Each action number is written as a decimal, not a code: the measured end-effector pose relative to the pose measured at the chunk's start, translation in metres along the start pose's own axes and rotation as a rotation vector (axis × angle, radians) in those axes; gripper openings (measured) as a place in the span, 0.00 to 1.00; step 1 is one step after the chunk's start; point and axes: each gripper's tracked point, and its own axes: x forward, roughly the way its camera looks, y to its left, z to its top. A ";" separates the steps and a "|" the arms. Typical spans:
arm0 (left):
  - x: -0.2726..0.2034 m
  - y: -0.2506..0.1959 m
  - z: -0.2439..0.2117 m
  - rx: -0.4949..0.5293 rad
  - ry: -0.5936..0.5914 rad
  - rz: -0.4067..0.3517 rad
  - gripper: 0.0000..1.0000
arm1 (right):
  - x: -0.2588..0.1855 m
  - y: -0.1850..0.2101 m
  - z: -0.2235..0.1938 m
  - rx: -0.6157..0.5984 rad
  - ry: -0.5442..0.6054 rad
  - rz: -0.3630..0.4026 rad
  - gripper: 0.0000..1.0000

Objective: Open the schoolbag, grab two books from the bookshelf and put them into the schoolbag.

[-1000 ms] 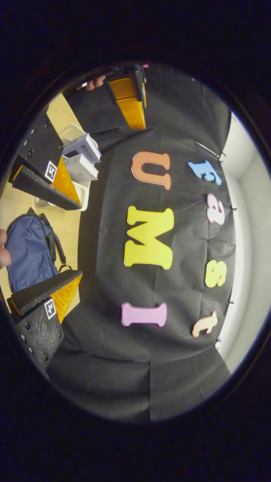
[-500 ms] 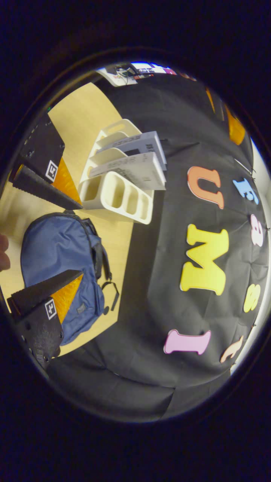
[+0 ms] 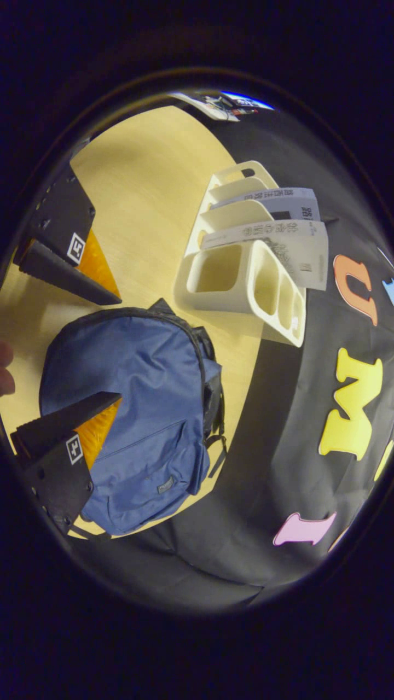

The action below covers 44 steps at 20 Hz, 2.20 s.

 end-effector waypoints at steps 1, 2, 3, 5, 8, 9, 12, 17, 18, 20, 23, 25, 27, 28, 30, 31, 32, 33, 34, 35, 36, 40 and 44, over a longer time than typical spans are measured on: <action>0.000 0.000 0.000 0.003 0.002 0.002 0.96 | 0.005 0.000 -0.005 -0.002 0.013 -0.001 0.99; 0.000 0.001 0.000 0.005 0.003 0.004 0.96 | 0.009 0.000 -0.006 -0.004 0.019 -0.004 0.96; 0.001 0.001 -0.001 0.006 0.004 0.006 0.96 | 0.013 -0.001 -0.008 -0.007 0.022 -0.009 0.96; 0.003 0.002 -0.002 0.005 0.011 0.009 0.96 | 0.018 -0.003 -0.011 -0.013 0.027 -0.016 0.96; 0.006 0.004 -0.006 0.006 0.018 0.016 0.96 | 0.024 -0.006 -0.018 0.000 0.054 -0.021 0.98; 0.006 0.005 -0.003 0.007 0.017 0.020 0.96 | 0.024 -0.006 -0.018 0.005 0.057 -0.019 0.99; 0.006 0.007 -0.005 0.010 0.022 0.029 0.96 | 0.023 -0.006 -0.015 -0.007 0.053 -0.016 0.83; 0.013 0.010 -0.009 -0.009 0.036 0.040 0.96 | 0.022 0.005 -0.016 -0.003 0.084 0.023 0.27; 0.014 0.011 -0.010 -0.013 0.038 0.042 0.96 | 0.015 0.004 -0.010 -0.009 0.090 0.029 0.11; 0.017 0.013 -0.011 -0.015 0.041 0.046 0.96 | 0.014 0.003 -0.013 0.014 0.095 0.051 0.10; 0.021 0.017 -0.011 -0.018 0.038 0.051 0.96 | 0.008 -0.001 -0.005 0.050 0.095 0.075 0.01; 0.023 0.018 -0.013 -0.024 0.035 0.050 0.96 | 0.000 -0.004 0.005 0.066 0.074 0.079 0.00; 0.027 0.021 -0.016 -0.022 0.041 0.050 0.96 | -0.011 -0.009 0.017 0.083 0.049 0.081 0.00; 0.029 0.021 -0.019 -0.017 0.046 0.049 0.96 | -0.018 -0.013 0.024 0.093 0.037 0.080 0.00; 0.034 0.023 -0.023 -0.012 0.051 0.045 0.96 | -0.032 -0.024 0.038 0.107 0.007 0.071 0.00; 0.036 0.024 -0.025 -0.012 0.053 0.042 0.96 | -0.039 -0.029 0.044 0.112 -0.009 0.065 0.00; 0.038 0.025 -0.027 -0.014 0.059 0.039 0.96 | -0.048 -0.039 0.053 0.115 -0.030 0.052 0.00; 0.041 0.025 -0.031 -0.017 0.065 0.037 0.96 | -0.056 -0.050 0.061 0.117 -0.050 0.035 0.00; 0.043 0.024 -0.034 -0.023 0.073 0.033 0.96 | -0.065 -0.062 0.070 0.120 -0.071 0.020 0.00; 0.046 0.024 -0.038 -0.031 0.086 0.028 0.96 | -0.072 -0.073 0.076 0.128 -0.086 0.002 0.00; 0.048 0.022 -0.042 -0.039 0.104 0.020 0.96 | -0.080 -0.086 0.082 0.138 -0.099 -0.017 0.03; 0.059 0.012 -0.049 -0.060 0.145 -0.021 0.96 | -0.101 -0.132 0.100 0.165 -0.134 -0.073 0.00; 0.071 0.005 -0.063 -0.046 0.228 -0.066 0.97 | -0.113 -0.178 0.109 0.186 -0.144 -0.121 0.00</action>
